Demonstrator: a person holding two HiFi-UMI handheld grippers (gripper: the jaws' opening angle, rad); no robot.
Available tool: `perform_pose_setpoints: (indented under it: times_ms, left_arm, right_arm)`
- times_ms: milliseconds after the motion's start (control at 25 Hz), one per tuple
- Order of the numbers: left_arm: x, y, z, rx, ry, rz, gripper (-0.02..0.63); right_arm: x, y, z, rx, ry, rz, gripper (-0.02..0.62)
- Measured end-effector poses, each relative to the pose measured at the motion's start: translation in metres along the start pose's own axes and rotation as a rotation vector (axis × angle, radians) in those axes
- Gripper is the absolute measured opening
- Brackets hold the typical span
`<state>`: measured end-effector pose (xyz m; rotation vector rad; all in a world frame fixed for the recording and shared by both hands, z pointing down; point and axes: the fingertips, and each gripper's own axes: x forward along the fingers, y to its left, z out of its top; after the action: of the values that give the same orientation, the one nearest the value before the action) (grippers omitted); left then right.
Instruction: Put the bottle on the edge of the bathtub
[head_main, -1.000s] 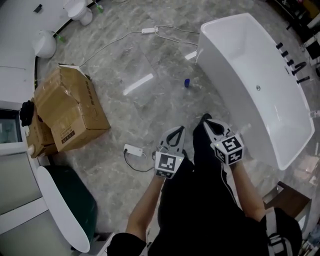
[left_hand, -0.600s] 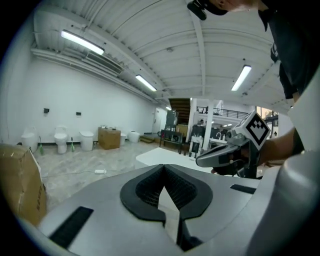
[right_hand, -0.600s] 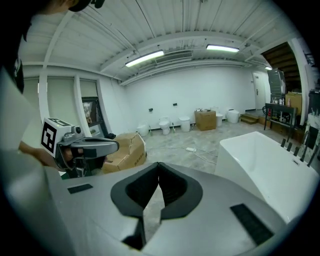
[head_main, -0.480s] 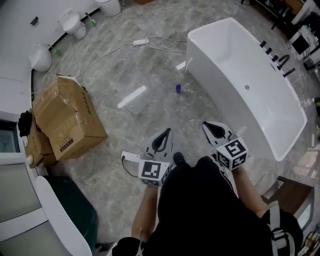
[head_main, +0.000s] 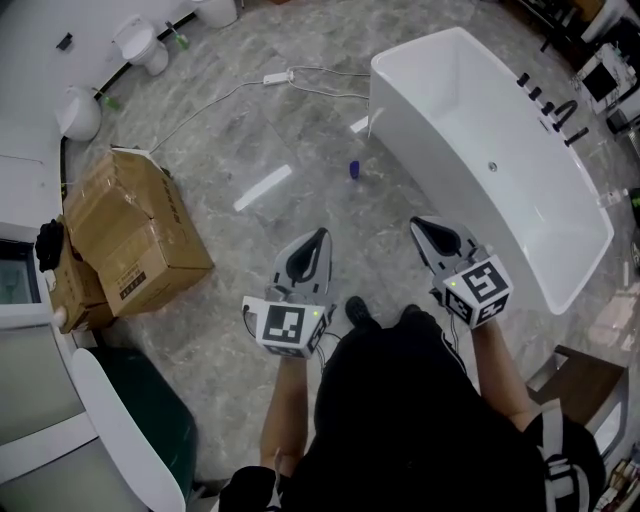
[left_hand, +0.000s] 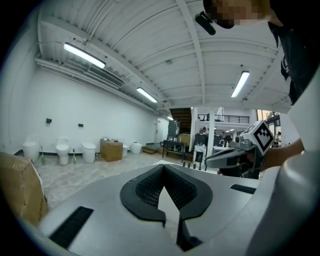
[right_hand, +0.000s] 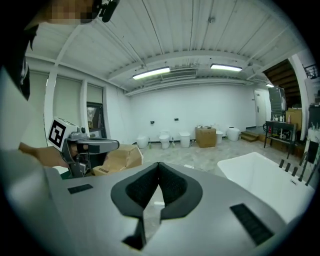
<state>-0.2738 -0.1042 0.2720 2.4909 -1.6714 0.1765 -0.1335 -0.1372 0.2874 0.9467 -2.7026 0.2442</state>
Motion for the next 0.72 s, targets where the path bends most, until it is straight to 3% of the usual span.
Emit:
perform_pose_setpoints:
  times_ms: [720]
  left_arm:
    - [-0.01, 0.011, 0.0, -0.032, 0.001, 0.041, 0.014]
  right_arm:
    - [0.0, 0.008, 0.018, 0.01, -0.044, 0.019, 0.012]
